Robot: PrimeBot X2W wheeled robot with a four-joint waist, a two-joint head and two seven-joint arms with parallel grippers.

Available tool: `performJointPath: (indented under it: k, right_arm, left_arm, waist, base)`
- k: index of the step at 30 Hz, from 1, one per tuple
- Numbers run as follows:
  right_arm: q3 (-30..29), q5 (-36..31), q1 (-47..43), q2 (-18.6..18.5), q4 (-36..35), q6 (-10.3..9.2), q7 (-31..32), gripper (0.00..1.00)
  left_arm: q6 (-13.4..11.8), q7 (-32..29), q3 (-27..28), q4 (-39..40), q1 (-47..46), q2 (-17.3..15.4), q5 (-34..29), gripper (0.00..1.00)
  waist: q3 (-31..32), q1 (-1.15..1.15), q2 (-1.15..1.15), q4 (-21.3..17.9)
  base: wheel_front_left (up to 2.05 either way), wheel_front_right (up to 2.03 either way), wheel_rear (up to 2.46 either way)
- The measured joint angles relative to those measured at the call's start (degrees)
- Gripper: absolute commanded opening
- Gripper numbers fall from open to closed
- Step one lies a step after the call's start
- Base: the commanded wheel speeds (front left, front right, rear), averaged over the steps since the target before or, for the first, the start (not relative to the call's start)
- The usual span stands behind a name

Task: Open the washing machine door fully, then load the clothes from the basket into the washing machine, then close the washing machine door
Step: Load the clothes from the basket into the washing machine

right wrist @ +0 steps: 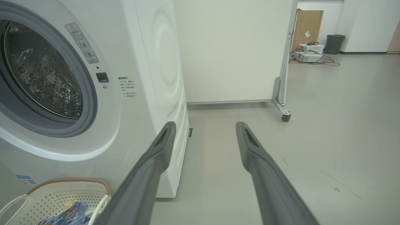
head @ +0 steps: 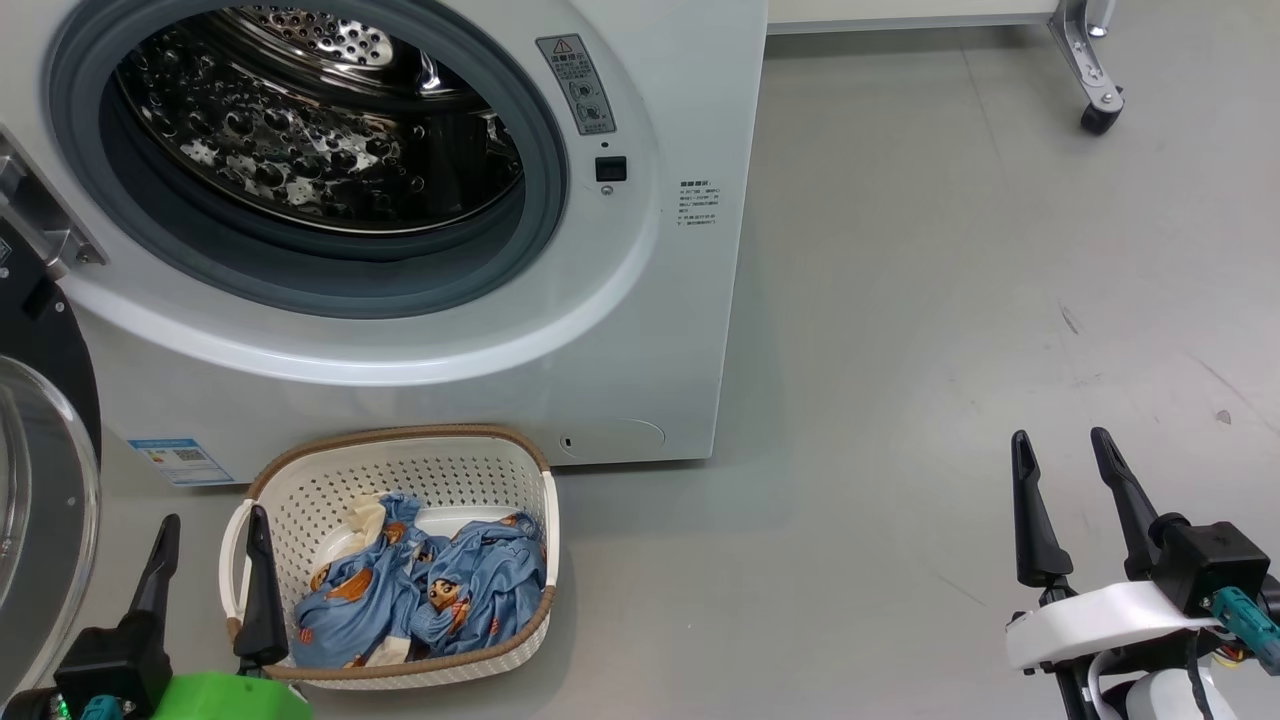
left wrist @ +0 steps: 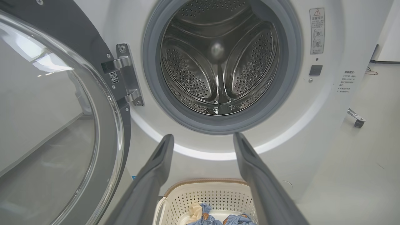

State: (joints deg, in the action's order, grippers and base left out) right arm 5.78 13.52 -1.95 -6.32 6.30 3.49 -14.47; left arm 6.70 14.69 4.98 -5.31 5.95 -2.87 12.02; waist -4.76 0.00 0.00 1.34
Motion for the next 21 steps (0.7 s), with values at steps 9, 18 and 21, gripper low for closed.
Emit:
performJointPath:
  k: [9,18,21]
  right_arm:
    - [-0.1,-0.2,0.0,0.1,0.1,0.13,0.0,1.00]
    - [-0.2,-0.2,0.0,0.4,0.8,0.51,0.0,1.00]
    - [-0.3,-0.3,0.0,0.4,0.8,0.51,0.0,1.00]
  left_arm:
    - [0.0,0.0,-0.4,0.0,0.0,0.1,0.0,1.00]
    - [0.0,0.0,-0.4,0.0,-0.1,0.1,0.0,1.00]
    - [0.0,0.0,-0.5,0.0,-0.1,0.1,0.0,1.00]
  waist:
    - [-0.2,0.00,0.00,-0.1]
    - [-0.4,0.00,0.00,-0.2]
    - [-0.6,0.00,0.00,-0.2]
  base:
    - [0.00,0.00,0.00]
    - [0.00,0.00,0.00]
    - [0.00,0.00,0.00]
